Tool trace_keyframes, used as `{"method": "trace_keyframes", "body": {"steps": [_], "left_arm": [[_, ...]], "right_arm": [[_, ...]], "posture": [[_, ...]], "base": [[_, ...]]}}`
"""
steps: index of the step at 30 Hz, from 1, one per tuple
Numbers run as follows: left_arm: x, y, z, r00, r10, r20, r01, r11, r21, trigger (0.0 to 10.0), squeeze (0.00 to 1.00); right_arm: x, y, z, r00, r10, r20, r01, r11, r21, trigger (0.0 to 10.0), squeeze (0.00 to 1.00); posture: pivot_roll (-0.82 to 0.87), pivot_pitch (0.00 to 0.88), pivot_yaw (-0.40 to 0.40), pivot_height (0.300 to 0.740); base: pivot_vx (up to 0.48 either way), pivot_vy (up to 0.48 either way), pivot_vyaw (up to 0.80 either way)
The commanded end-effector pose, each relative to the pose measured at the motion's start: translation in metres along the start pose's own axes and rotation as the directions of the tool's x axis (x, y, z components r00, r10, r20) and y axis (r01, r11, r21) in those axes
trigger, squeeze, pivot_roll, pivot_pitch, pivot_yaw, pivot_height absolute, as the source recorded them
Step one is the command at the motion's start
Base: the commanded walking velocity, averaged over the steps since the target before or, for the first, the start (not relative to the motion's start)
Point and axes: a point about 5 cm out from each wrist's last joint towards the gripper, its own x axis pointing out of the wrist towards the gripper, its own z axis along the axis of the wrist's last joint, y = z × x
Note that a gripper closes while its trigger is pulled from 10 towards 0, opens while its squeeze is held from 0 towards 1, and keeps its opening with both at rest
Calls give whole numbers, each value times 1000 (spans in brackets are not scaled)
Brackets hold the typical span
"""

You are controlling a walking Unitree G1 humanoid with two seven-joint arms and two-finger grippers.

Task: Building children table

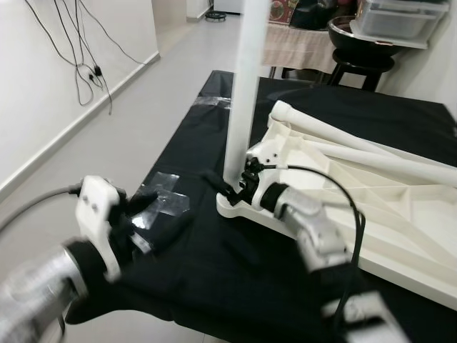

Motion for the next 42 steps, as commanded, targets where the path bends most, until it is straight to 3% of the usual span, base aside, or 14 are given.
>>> {"method": "trace_keyframes", "body": {"steps": [1,2,3,4,5,23,26,28,29,34,39,40,41,42], "left_arm": [[2,-7,-4,1000,26,12,-27,998,60,10000,0],[2,-9,-8,999,36,3,-36,996,76,10000,0],[3,-9,-12,998,67,12,-68,995,79,2588,0],[3,-9,-15,996,89,20,-90,993,79,2588,0],[4,-7,-15,994,105,28,-107,991,83,0,0],[9,-16,-24,996,67,65,-76,985,154,0,0],[8,-18,-23,995,65,74,-76,984,159,0,0],[8,-18,-22,995,62,83,-75,982,171,0,0],[8,-17,-21,994,61,87,-75,981,176,0,0],[10,-15,-20,994,54,91,-71,980,186,0,0],[14,-13,-21,995,43,92,-60,979,194,0,0],[15,-13,-21,995,43,93,-61,979,194,0,0],[15,-13,-21,995,44,93,-61,979,194,0,0],[15,-13,-21,995,44,93,-61,979,194,0,0]], "right_arm": [[6,3,-6,997,74,-4,-74,997,32,10000,0],[7,1,-6,997,78,0,-78,996,45,10000,0],[9,-1,-7,997,74,9,-74,995,66,7020,0],[10,-3,-7,997,72,15,-73,994,79,7020,0],[11,-3,-9,997,76,13,-77,994,83,0,0],[-11,-26,-15,991,124,-58,-123,992,17,0,0],[-25,-16,-28,993,0,-116,1,1000,14,0,0],[-36,4,-49,806,-562,-188,581,811,66,0,0],[-40,35,-63,760,-600,-251,640,757,132,0,0],[-41,75,-69,795,-536,-284,598,772,217,0,0],[-38,57,-63,796,-541,-270,585,803,116,0,0],[-35,54,-60,815,-522,-253,564,813,140,10000,0],[-33,54,-57,827,-509,-240,551,818,164,10000,780],[-33,54,-57,827,-509,-240,551,818,164,10000,780]], "posture": [[100,60,-95,740],[100,60,-95,740],[97,55,-95,740],[97,55,-95,740],[99,51,-94,740],[55,62,-90,740],[35,76,-101,740],[24,94,-106,740],[18,110,-95,740],[-6,108,-64,740],[8,94,-77,740],[5,95,-75,740],[5,95,-75,740],[5,95,-75,740]], "base": [[0,0,0],[0,0,0],[0,0,0],[0,0,0],[0,0,0],[0,0,0],[0,0,0],[0,0,0],[0,0,0],[0,0,0],[0,0,0],[0,0,0],[0,0,0],[0,0,0]]}}
